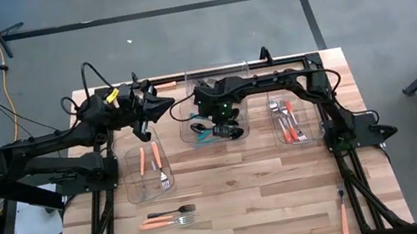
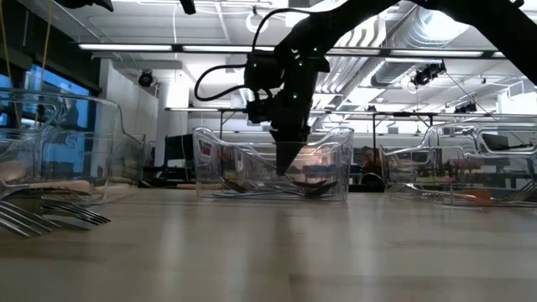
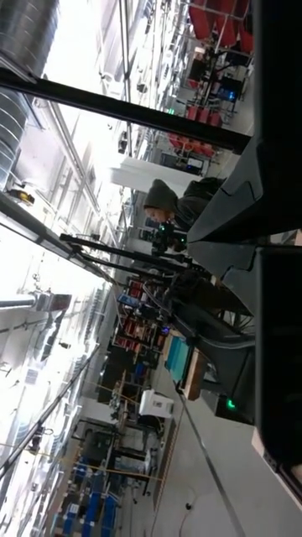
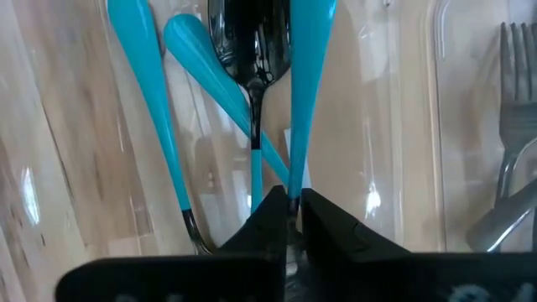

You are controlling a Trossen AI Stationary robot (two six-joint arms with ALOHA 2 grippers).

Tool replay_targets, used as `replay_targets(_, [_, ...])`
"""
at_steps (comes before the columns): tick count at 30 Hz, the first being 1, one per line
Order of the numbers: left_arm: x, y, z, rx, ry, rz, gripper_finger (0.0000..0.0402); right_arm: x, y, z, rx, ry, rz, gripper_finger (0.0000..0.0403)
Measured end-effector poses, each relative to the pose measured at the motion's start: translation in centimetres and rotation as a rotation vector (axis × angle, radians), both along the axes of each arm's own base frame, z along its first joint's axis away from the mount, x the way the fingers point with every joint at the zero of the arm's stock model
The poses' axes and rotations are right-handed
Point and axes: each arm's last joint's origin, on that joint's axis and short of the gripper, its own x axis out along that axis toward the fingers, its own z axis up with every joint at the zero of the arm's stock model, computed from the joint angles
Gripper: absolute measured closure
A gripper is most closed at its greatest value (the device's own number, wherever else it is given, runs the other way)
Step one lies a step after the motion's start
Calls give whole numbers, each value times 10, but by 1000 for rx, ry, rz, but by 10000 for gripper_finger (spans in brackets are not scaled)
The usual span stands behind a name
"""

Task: Sort silverware by color (type)
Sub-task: Put the blue spoon into the middle transparent bin, then put the light orange fork into the bottom left transparent bin

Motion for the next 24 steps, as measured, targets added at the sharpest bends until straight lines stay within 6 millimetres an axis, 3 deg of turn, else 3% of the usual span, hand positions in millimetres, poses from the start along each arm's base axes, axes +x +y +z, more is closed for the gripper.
replay_targets(6, [0,0,0,-1,1,1,401,1,1,0,38,-15,-26,343])
replay_targets(14, [0,0,0,-1,0,1,401,0,2,4,55,-33,22,246])
replay_targets(19, [0,0,0,-1,0,1,401,-7,4,26,54,-57,24,223])
replay_targets(24, [0,0,0,31,0,14,401,-23,15,61,81,-90,48,222])
